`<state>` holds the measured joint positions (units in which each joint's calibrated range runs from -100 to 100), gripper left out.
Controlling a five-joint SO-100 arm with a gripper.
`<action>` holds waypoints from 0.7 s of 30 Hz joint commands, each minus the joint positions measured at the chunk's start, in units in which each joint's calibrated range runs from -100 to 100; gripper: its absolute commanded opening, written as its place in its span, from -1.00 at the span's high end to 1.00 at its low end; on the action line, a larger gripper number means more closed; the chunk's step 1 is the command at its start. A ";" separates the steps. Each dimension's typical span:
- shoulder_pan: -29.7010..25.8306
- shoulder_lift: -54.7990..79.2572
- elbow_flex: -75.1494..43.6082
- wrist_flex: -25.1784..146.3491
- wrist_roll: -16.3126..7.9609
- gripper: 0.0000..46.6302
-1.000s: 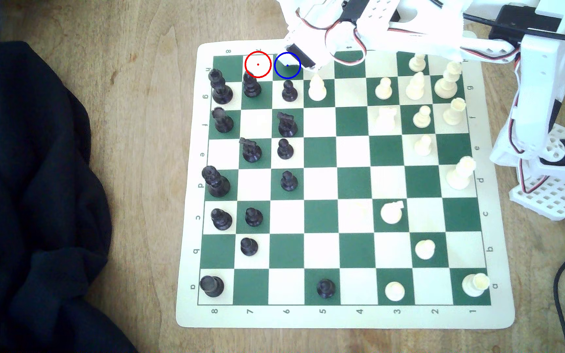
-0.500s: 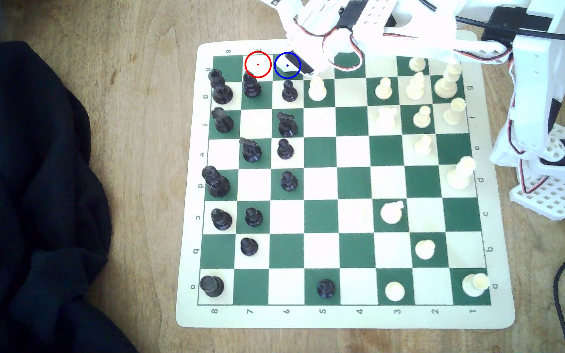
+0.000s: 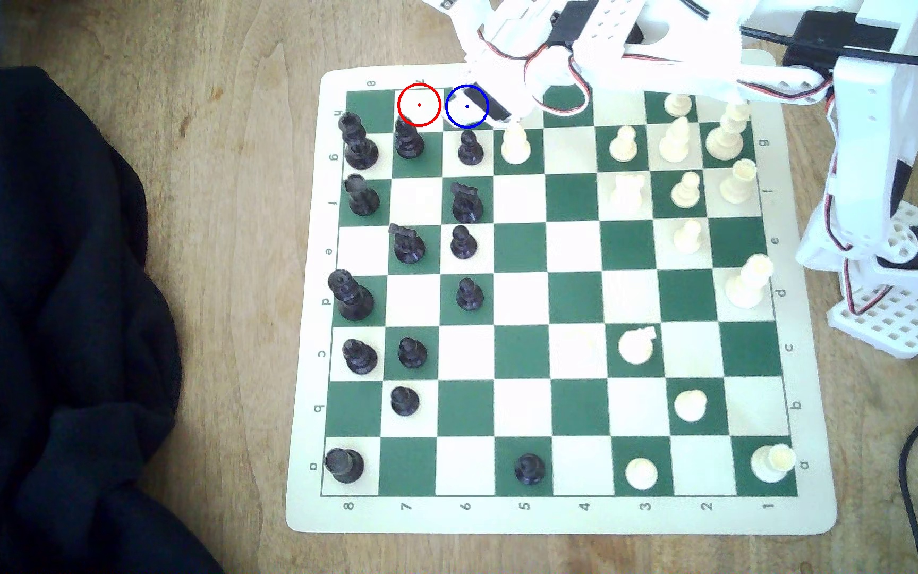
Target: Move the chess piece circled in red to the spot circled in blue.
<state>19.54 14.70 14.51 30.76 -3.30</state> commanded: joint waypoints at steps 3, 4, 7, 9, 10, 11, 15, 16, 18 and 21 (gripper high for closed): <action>1.46 -8.00 -4.71 6.67 -0.20 0.34; 1.54 -8.85 -4.71 7.57 -0.05 0.33; 1.54 -12.75 -4.26 10.52 -0.15 0.31; 1.38 -14.70 -4.17 11.75 -0.24 0.30; 1.30 -15.55 -4.17 12.32 -0.29 0.30; 1.30 -17.25 -4.17 13.39 -0.39 0.30; 0.75 -22.34 -4.26 18.30 -1.37 0.30; 0.29 -24.30 -2.90 18.79 -1.37 0.30; -0.65 -28.12 0.00 19.61 -1.42 0.31; -3.39 -37.54 8.07 20.18 -1.42 0.32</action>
<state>18.88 -7.67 16.76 50.28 -4.62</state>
